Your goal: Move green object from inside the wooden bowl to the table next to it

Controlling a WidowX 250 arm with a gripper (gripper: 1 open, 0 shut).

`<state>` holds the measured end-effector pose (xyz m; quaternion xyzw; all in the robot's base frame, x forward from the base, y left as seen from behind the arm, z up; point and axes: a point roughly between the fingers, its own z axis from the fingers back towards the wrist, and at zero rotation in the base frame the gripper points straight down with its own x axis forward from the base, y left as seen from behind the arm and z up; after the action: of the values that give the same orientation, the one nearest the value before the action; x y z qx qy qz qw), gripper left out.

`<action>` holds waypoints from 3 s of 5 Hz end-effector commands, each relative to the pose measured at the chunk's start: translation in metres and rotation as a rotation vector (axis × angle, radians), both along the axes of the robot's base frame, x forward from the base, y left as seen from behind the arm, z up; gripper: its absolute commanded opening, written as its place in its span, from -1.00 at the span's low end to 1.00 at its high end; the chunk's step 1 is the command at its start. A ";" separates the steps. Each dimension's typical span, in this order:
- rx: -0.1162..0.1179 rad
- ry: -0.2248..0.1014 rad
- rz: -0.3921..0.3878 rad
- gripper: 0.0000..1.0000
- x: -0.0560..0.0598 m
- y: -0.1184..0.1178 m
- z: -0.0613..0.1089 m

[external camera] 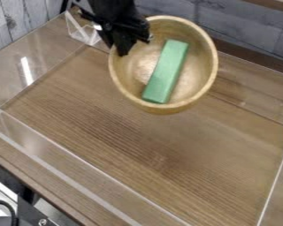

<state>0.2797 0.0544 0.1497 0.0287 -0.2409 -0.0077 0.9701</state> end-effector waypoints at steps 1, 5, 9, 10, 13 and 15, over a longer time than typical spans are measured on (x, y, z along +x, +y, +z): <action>0.017 -0.074 0.039 -1.00 0.012 -0.005 0.020; 0.026 -0.071 0.195 -1.00 0.040 -0.027 0.010; 0.047 -0.065 0.252 -1.00 0.073 0.001 -0.021; 0.051 -0.061 0.319 -1.00 0.079 0.009 -0.014; 0.056 -0.059 0.344 -1.00 0.105 0.022 -0.051; 0.045 -0.066 0.340 -1.00 0.107 0.028 -0.066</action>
<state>0.3699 0.0818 0.0777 0.1064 -0.2283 0.1314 0.9588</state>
